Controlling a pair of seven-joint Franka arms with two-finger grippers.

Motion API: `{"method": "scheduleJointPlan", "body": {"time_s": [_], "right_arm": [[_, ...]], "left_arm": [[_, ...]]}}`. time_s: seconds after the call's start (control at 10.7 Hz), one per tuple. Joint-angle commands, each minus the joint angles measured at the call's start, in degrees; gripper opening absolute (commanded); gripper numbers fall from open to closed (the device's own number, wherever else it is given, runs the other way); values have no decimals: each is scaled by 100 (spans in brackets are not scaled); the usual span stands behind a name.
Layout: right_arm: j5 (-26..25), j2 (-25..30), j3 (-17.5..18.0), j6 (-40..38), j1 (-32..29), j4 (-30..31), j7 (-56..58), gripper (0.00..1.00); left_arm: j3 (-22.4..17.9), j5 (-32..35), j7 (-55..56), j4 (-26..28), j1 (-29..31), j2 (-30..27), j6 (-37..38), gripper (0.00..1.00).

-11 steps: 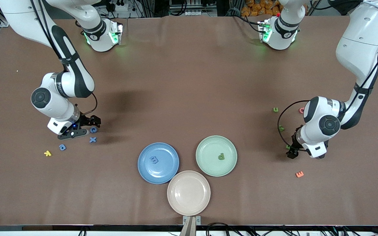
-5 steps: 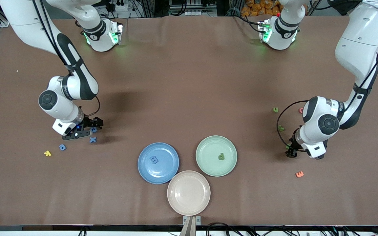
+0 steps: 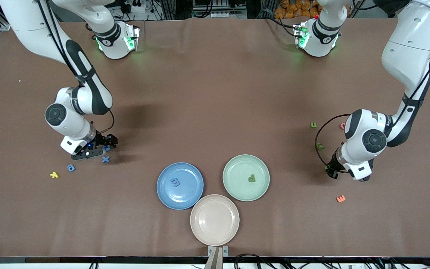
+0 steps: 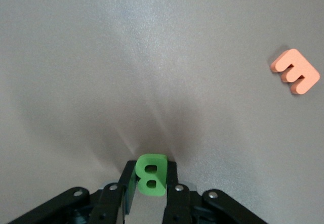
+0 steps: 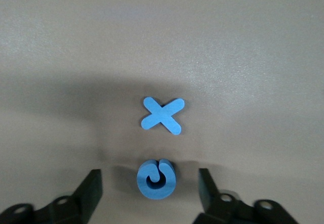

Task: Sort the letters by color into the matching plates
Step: 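Grasp green B with the left gripper while the right gripper grasps blue c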

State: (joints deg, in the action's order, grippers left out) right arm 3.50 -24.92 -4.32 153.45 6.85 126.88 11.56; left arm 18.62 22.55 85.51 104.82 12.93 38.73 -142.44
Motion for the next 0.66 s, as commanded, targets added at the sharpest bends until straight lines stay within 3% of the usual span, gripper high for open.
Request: {"method": "scheduleJointPlan", "body": {"time_s": [0.0,0.28,0.56], "right_arm": [[63,-57,19,71,-35,-5,-32,71],[63,-83,19,71,-35,-5,-5,64],[63,-92,19,71,-35,-14,12,44]], "left_arm": [[63,215,-78,38,8,-76,-38,0],[212,128,9,-286,-456,-41,-47,0],[369,-47,-8,-463,-625,-41,-73,0]]}}
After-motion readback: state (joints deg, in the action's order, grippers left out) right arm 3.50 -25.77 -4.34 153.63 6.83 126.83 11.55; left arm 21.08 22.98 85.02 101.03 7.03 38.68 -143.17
